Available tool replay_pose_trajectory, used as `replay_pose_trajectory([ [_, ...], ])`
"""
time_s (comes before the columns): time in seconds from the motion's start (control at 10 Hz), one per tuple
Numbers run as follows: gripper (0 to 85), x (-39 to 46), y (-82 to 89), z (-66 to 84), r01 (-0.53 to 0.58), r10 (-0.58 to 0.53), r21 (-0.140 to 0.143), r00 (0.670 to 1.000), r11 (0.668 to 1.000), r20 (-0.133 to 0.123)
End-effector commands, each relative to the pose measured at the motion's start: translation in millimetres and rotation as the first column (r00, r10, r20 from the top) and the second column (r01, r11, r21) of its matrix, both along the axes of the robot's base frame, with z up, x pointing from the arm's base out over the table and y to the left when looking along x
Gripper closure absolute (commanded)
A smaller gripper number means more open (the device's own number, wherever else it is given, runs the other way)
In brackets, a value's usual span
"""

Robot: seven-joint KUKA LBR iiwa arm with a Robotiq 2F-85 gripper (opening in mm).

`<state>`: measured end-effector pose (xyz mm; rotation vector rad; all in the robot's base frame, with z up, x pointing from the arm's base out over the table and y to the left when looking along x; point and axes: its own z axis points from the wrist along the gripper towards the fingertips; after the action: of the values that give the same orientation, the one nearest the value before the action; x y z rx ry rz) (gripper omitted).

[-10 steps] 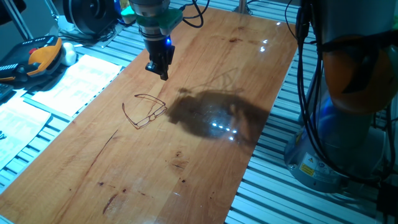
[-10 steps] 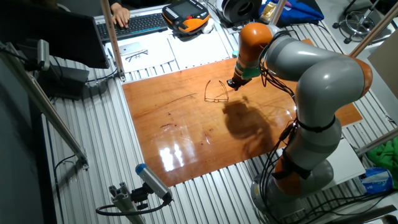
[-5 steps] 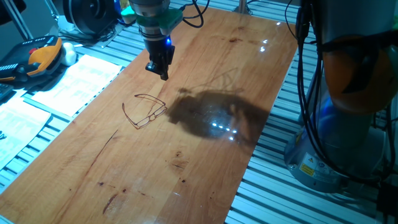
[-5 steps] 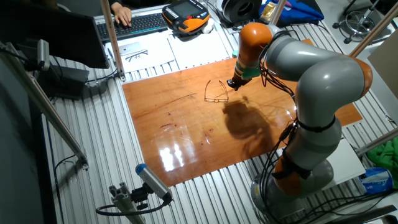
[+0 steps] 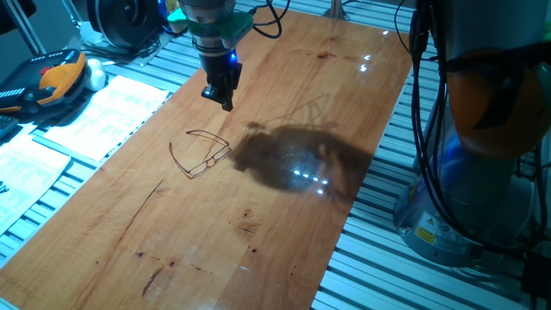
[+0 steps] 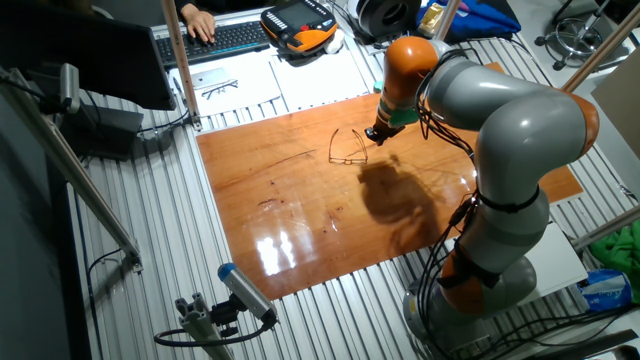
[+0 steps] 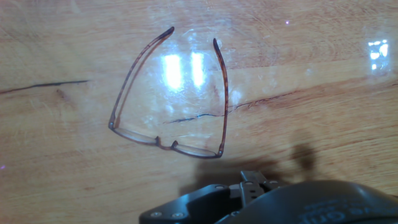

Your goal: Unfold the leg of the glasses (with one hand)

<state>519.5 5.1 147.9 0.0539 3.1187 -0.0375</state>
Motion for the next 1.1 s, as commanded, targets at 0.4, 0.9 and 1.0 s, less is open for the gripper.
replay_pose_trajectory([
  [0.4, 85.0, 0.1, 1.1, 0.7, 0.006, -0.006, 0.003, 1.0, 1.0, -0.004],
  [0.9, 85.0, 1.0, 1.5, -0.2, 0.008, -0.008, 0.0, 1.0, 1.0, -0.001],
  [1.0, 85.0, 0.9, 1.3, -0.1, 0.006, -0.006, 0.0, 1.0, 1.0, -0.001],
])
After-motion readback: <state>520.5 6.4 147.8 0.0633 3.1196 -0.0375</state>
